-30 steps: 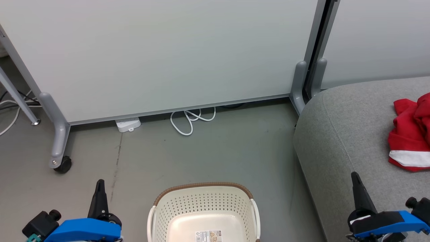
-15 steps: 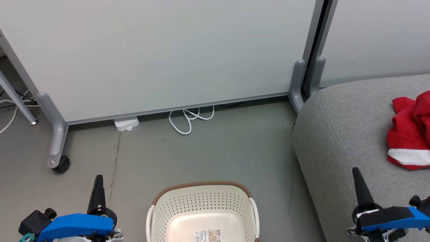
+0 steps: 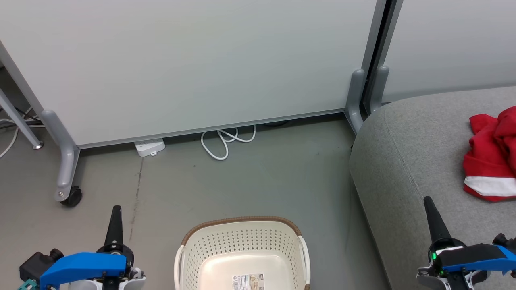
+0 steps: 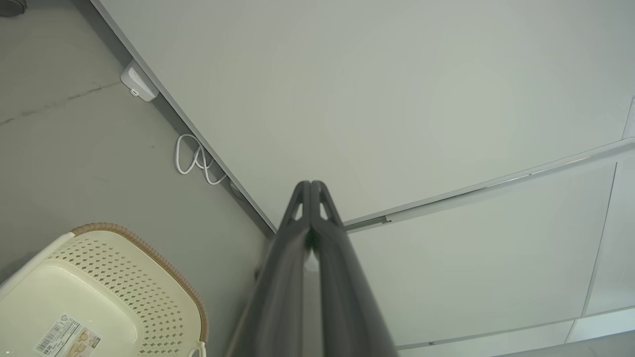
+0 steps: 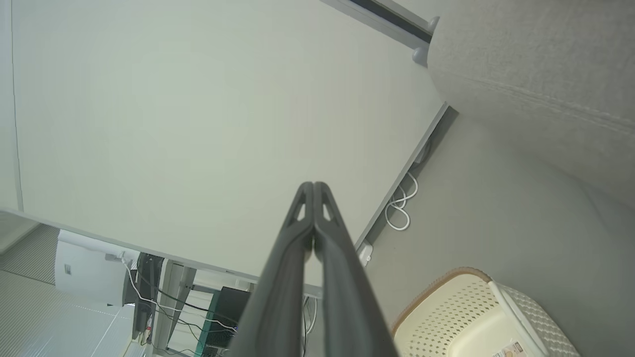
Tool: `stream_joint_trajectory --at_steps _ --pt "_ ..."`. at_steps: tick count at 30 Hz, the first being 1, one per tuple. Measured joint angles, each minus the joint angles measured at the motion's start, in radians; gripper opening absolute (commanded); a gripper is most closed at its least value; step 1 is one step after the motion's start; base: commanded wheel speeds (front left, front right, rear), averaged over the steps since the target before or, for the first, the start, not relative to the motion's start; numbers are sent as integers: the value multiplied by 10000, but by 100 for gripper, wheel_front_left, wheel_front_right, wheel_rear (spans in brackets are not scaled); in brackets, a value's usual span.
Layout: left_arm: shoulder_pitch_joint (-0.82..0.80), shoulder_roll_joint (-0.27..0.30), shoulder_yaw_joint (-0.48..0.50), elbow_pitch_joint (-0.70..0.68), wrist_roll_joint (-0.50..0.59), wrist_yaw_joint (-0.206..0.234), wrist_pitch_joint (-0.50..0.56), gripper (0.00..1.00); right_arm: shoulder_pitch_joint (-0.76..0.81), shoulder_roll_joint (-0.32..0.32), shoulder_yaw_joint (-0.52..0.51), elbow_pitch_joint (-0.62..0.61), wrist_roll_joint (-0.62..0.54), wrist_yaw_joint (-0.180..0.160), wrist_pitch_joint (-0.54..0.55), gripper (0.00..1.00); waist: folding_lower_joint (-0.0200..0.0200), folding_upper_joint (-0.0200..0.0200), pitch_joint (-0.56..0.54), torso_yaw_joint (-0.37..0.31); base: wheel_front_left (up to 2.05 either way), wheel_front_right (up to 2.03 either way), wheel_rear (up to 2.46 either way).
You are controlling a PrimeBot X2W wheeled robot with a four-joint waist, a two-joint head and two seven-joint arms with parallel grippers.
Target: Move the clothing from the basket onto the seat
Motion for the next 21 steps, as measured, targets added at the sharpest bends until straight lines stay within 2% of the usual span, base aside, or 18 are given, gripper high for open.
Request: stream_joint_trajectory --at_steps 21 --pt "-271 2 134 -71 -1923 0 460 0 -132 6 -109 -98 1994 0 464 0 0 0 86 -87 0 0 0"
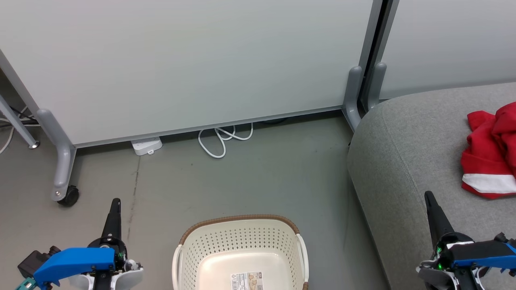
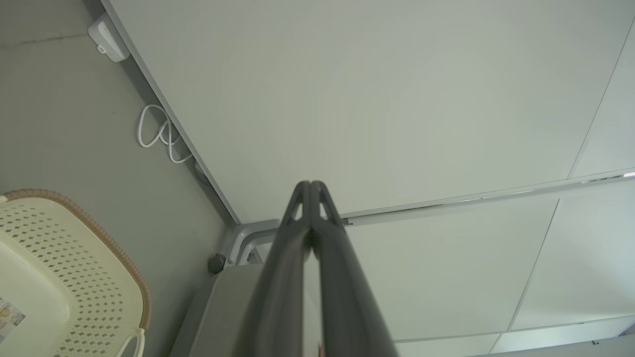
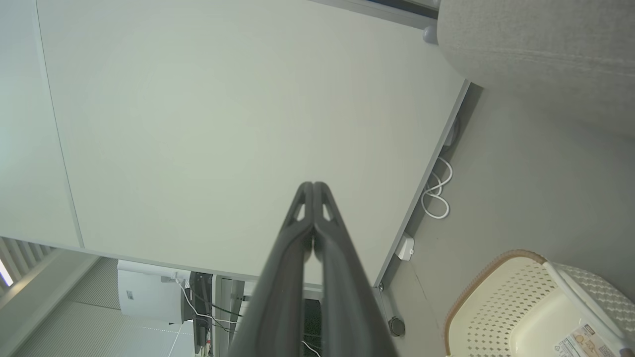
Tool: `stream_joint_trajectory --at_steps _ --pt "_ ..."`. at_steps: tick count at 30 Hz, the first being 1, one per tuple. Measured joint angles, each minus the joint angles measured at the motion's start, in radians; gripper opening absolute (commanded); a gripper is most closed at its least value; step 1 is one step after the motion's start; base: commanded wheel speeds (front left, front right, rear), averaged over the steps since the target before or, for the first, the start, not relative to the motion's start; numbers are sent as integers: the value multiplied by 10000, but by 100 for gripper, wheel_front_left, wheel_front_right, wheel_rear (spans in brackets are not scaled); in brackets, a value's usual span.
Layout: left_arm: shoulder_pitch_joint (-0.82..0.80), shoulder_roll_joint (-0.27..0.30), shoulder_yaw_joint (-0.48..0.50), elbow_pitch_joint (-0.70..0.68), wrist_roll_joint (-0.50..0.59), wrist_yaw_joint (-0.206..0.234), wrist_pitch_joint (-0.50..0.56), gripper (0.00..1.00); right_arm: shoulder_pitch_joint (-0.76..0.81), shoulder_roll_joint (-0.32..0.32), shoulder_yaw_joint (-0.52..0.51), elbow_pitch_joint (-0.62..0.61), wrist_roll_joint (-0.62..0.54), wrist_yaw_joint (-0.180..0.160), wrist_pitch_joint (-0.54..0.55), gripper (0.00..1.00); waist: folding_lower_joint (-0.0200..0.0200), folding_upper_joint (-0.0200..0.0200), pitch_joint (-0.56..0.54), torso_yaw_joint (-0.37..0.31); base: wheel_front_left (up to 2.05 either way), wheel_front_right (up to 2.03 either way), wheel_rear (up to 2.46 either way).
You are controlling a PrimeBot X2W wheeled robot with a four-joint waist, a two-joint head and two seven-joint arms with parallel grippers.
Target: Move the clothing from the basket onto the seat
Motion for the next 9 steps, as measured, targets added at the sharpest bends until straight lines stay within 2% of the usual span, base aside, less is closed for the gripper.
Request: stream_joint_trajectory --at_steps 9 --pt "-57 0 69 -29 -692 -2 182 0 -103 2 -33 -38 713 -2 180 0 0 0 35 -36 0 0 0"
